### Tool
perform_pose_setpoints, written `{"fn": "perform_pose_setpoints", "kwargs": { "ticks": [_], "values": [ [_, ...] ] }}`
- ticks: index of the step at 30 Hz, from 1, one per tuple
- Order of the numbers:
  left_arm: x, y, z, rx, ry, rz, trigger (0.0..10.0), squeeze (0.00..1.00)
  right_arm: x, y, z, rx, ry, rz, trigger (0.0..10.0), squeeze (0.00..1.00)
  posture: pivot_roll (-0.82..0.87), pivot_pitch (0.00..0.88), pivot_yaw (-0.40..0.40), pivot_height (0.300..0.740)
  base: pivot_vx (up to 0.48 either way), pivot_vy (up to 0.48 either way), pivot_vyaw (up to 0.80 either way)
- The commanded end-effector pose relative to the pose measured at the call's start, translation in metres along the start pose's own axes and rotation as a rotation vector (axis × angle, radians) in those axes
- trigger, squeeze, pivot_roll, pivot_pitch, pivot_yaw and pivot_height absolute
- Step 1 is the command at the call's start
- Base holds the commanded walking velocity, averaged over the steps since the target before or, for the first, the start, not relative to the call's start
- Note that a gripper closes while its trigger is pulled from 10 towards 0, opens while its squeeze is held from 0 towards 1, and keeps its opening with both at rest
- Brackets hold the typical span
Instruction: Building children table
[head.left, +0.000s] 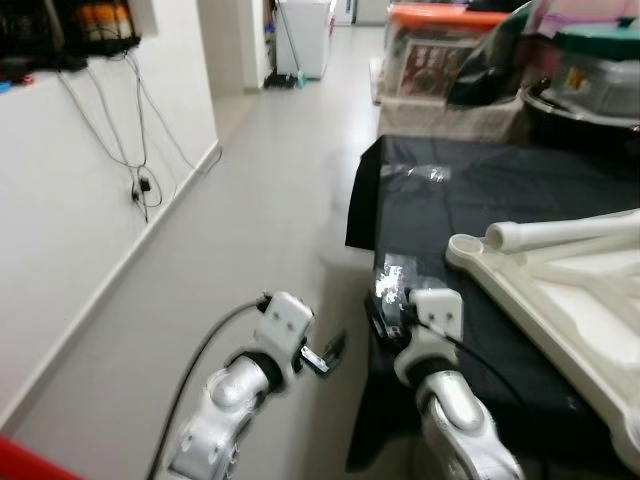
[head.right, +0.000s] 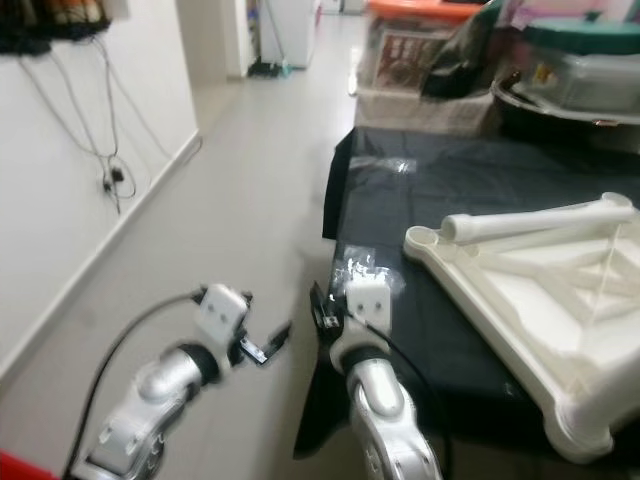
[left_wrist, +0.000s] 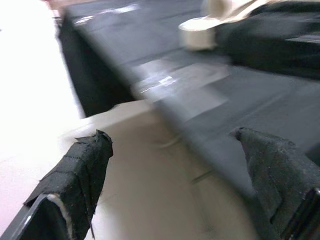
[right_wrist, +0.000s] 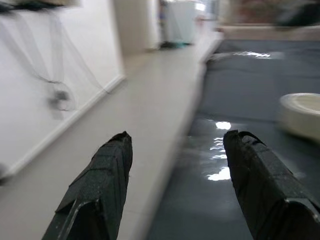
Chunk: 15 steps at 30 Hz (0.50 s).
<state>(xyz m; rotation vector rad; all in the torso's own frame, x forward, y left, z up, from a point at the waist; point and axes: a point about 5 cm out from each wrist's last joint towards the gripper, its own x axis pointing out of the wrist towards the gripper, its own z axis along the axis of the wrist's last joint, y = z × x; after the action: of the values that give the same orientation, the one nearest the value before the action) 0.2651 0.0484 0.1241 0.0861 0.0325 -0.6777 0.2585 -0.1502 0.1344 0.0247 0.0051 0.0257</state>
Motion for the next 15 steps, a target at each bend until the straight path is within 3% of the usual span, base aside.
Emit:
{"fn": "perform_pose_setpoints", "kwargs": {
  "ticks": [1,13,15],
  "values": [
    [-0.004,0.004,-0.002,0.006,0.015,0.014,10.0,0.00,-0.001,0.000,0.004,0.025,-0.033,-0.006,10.0,0.00,0.03,0.000,-0.054,0.740,0.000,0.000,0.00],
    [-0.004,0.006,-0.001,0.000,0.014,0.015,10.0,0.00,0.015,-0.021,0.022,-0.016,-0.090,-0.057,10.0,0.00,0.03,0.000,-0.037,0.740,0.000,0.000,0.00],
    [-0.005,0.006,-0.001,-0.001,0.014,0.017,10.0,0.00,0.017,-0.022,0.024,-0.018,-0.094,-0.057,10.0,0.00,0.03,0.000,-0.035,0.740,0.000,0.000,-0.56]
  ]
}}
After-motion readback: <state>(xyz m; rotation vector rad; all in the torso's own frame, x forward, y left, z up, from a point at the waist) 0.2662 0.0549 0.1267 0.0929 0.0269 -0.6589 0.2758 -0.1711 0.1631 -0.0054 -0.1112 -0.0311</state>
